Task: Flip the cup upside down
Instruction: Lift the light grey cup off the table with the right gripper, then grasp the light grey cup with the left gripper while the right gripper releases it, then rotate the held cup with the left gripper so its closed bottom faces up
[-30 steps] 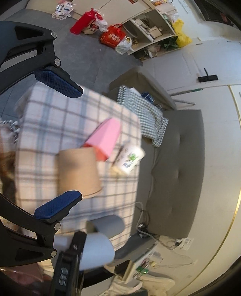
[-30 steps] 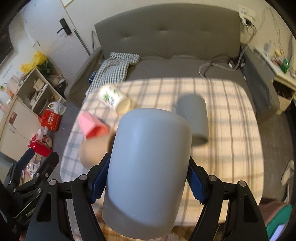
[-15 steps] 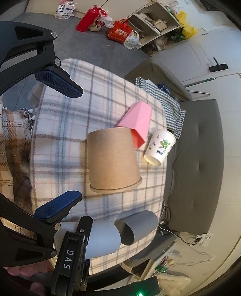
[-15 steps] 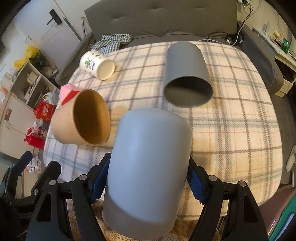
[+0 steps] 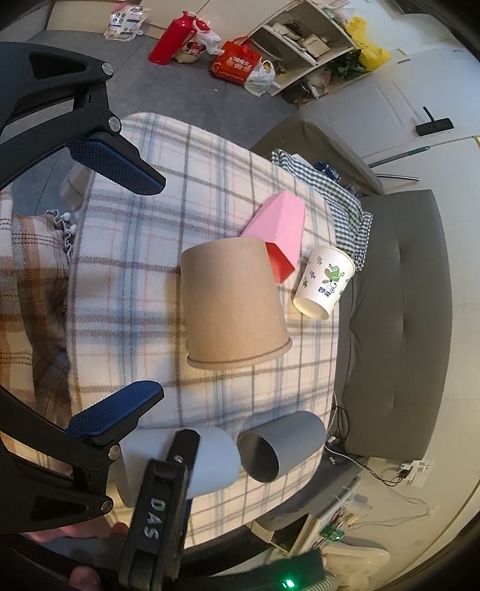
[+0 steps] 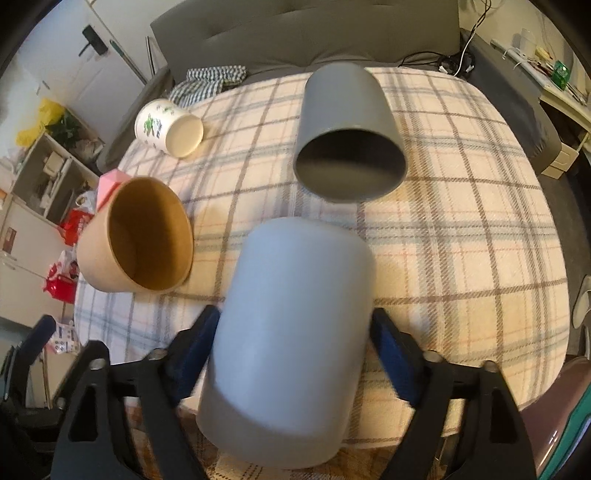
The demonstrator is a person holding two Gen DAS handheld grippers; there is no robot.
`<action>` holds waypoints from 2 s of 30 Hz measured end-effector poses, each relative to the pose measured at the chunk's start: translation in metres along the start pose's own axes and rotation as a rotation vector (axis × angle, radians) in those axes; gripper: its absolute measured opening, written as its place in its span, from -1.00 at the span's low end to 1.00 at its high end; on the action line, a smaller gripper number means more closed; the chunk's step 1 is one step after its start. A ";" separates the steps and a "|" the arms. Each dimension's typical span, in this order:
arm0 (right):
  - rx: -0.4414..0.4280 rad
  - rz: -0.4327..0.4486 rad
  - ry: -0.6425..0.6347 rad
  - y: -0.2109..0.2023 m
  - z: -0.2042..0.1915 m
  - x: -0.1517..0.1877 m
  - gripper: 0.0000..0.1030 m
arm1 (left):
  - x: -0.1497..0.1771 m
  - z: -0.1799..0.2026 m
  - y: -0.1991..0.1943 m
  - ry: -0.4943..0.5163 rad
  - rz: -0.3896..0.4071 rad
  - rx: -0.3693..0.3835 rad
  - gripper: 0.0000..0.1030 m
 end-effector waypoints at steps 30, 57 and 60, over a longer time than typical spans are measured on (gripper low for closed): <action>0.124 0.049 0.154 -0.067 0.156 -0.001 0.80 | -0.022 0.158 0.079 0.140 -0.364 0.105 0.97; 0.120 0.134 0.157 -0.102 0.135 0.004 0.80 | -0.062 0.133 -0.007 0.063 -0.125 0.233 0.39; 0.119 0.138 0.149 -0.103 0.129 0.009 0.80 | -0.068 0.134 -0.011 0.063 -0.060 0.242 0.39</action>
Point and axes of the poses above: each gripper's, at about its wrist camera, not at the fingertips, and y roughly the way its jaws point, z to its right, x to its underside, the point moved 5 cm from there along y, roughly the way its jaws point, and after that the axes turned 7 degrees about -y, right-handed, at the moved point
